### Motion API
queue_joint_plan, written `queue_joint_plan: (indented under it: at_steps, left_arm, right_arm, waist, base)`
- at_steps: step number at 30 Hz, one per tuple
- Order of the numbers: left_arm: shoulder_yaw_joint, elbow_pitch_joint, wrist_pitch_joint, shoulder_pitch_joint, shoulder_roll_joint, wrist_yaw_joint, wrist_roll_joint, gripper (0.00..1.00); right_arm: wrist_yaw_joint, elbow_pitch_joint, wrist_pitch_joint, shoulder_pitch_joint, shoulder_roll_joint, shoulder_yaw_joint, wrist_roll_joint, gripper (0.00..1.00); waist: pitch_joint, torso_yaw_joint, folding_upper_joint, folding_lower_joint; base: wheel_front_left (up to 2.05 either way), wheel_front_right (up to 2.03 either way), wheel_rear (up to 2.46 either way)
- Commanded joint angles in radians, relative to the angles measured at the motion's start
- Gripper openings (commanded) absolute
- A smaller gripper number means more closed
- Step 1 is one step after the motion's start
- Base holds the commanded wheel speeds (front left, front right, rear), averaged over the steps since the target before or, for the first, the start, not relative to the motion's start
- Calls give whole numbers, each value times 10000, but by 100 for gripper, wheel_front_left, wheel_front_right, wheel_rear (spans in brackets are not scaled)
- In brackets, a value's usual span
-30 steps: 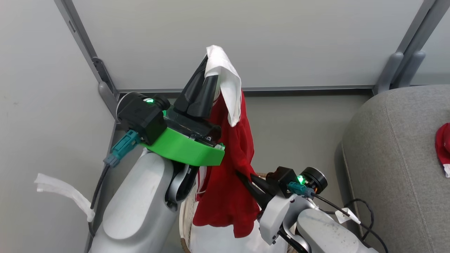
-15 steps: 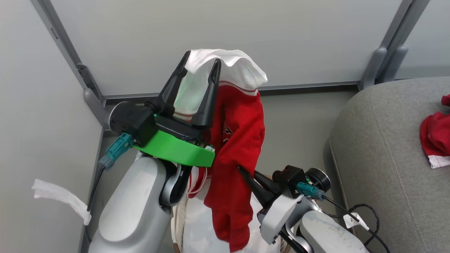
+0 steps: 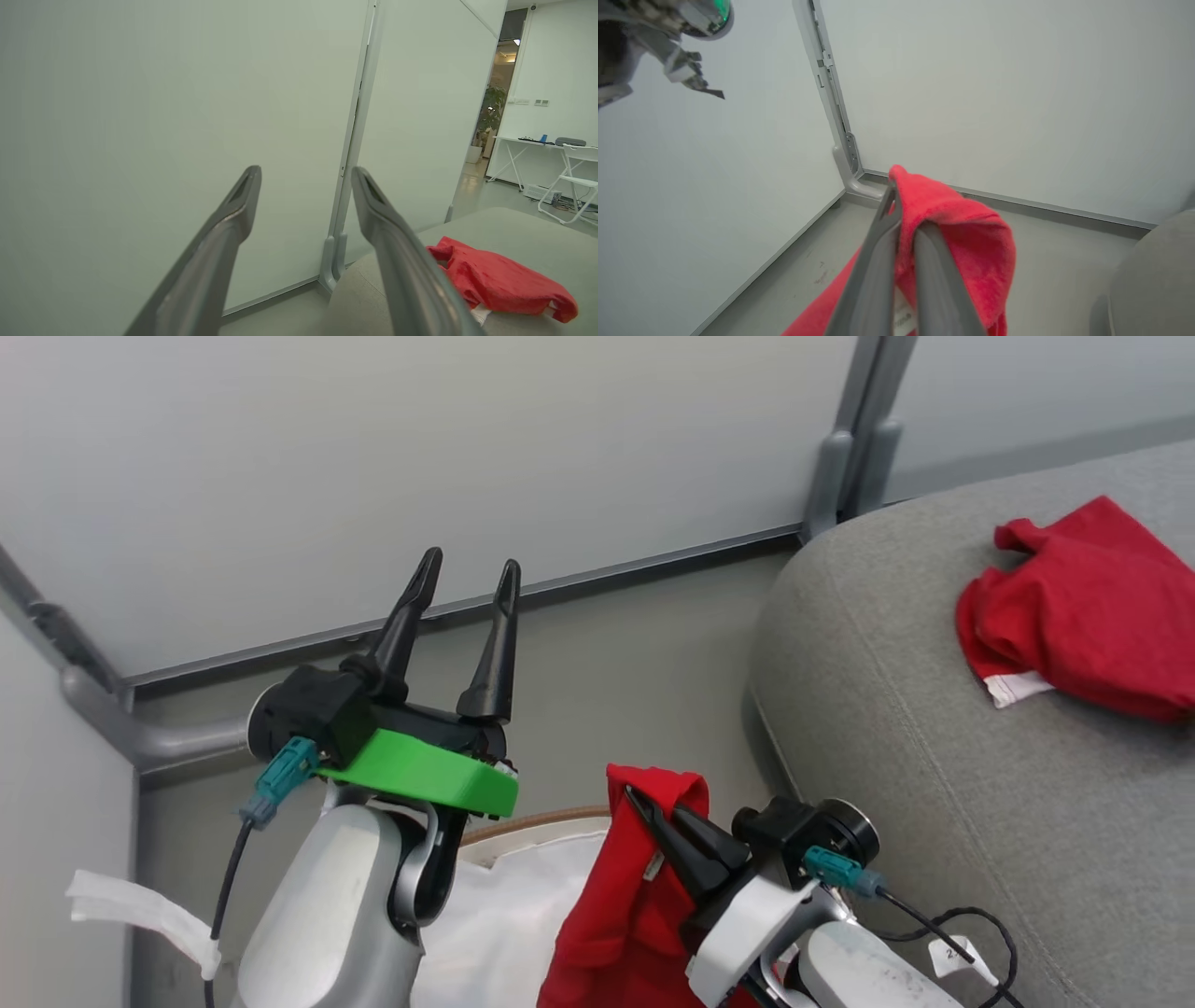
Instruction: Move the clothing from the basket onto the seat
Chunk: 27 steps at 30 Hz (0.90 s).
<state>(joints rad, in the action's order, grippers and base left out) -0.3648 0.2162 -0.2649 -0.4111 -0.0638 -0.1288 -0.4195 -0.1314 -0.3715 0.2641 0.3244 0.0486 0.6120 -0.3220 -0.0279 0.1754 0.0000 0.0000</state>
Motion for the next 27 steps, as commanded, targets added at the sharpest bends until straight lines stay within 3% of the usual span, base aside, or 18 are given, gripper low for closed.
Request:
queue_joint_plan:
  at_steps: [1,13,27]
  left_arm:
    - [80,22,11,211,-109,-32,121,100]
    - [69,162,10,920,-415,-33,357,100]
    - [-793,923,10,736,-602,-33,64,100]
  right_arm:
    - [14,126,4,-169,40,-60,23,0]
    - [14,862,3,-804,31,-695,96,0]
    - [14,2138,3,-1195,33,-2138,346,0]
  waist:
    - [-144,1388,0,0]
    - [-470,3424,0,0]
    - [-1092,3752,0,0]
  base:
    - [0,0,0]
    - [0,0,0]
    - [0,0,0]
